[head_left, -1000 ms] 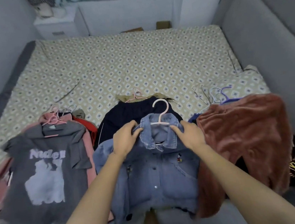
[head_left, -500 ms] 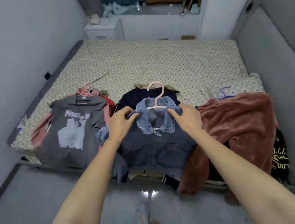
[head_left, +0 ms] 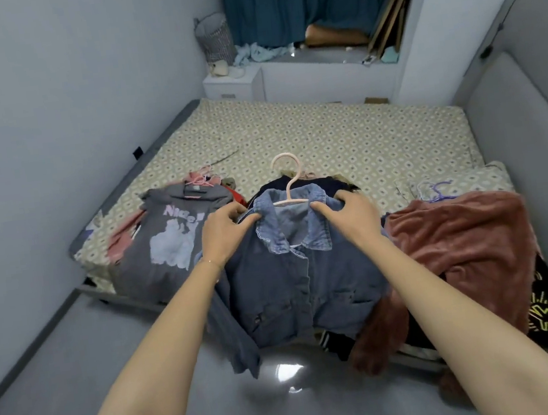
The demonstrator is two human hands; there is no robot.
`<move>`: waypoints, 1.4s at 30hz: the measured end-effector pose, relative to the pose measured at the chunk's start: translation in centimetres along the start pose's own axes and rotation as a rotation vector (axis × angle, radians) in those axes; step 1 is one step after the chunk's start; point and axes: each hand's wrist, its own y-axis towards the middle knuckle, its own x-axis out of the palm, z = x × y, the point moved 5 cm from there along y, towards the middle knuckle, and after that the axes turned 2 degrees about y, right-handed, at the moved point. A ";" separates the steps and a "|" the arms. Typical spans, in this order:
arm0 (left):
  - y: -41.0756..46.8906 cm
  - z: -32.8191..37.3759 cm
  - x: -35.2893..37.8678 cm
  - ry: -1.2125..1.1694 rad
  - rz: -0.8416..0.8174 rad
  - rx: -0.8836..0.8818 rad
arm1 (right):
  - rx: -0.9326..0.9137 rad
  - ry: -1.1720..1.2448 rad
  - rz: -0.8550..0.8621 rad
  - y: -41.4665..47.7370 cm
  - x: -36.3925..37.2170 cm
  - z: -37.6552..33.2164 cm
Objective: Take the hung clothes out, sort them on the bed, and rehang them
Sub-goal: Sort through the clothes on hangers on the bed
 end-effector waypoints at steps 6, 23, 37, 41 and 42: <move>-2.6 -3.9 -5.0 -0.028 0.035 -0.034 | 0.002 -0.015 -0.062 -2.9 2.4 -5.3; -7.7 -14.1 -24.7 -0.007 0.172 -0.111 | -0.111 0.032 -0.135 -10.7 11.1 -24.1; -1.0 -22.4 -32.3 0.010 0.238 -0.128 | -0.305 0.386 -0.362 -5.0 20.5 -30.4; 2.5 -25.0 -34.4 0.043 0.250 -0.170 | -0.330 0.418 -0.393 -1.0 24.3 -33.3; 3.5 -25.6 -35.0 0.058 0.256 -0.187 | -0.333 0.413 -0.395 0.1 25.0 -34.3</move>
